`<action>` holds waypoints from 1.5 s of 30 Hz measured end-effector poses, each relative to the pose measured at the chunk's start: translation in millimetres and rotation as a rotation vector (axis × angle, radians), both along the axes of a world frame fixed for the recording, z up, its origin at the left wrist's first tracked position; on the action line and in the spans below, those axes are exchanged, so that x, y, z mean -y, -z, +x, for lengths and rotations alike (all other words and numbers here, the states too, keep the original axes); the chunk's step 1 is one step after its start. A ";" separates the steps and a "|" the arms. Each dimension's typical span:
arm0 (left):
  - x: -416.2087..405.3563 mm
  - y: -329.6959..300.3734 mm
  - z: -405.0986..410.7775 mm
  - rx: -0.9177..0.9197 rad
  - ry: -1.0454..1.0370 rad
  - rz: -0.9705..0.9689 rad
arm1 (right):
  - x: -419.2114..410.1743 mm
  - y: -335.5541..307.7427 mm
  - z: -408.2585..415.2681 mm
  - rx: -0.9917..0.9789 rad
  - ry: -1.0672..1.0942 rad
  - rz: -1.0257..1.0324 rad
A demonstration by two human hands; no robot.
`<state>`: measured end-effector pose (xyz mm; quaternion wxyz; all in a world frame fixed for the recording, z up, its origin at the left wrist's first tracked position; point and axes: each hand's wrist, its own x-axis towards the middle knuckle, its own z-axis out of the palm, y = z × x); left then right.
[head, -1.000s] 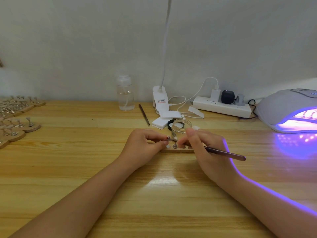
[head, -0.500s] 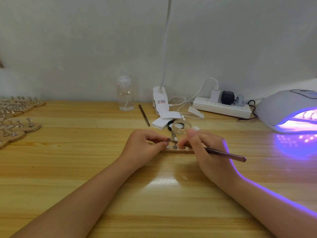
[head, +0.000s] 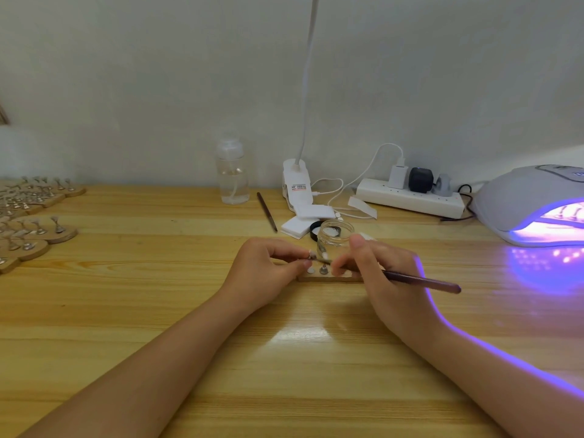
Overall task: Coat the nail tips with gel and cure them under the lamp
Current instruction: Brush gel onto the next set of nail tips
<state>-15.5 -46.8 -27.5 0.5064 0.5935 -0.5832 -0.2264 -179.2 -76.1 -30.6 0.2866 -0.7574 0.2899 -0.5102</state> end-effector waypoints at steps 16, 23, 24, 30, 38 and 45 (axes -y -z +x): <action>1.0 1.9 1.8 0.014 0.063 -0.054 | -1.2 -0.8 -0.3 0.039 -0.047 0.061; 1.3 2.4 2.3 -0.005 0.067 -0.050 | -0.3 -0.6 -0.9 0.014 -0.036 0.031; 1.1 2.2 2.3 -0.010 0.065 -0.049 | -1.4 -0.7 -0.2 0.038 -0.047 0.068; 1.0 1.9 1.5 -0.067 0.064 -0.040 | -1.3 -3.2 -1.2 -0.012 -0.008 -0.020; 0.3 1.0 1.3 -0.078 0.058 -0.037 | -1.2 -2.8 -1.2 -0.008 -0.016 -0.005; -1.7 -0.8 0.3 -0.076 0.069 -0.060 | -4.4 -3.2 -0.5 0.147 -0.055 0.119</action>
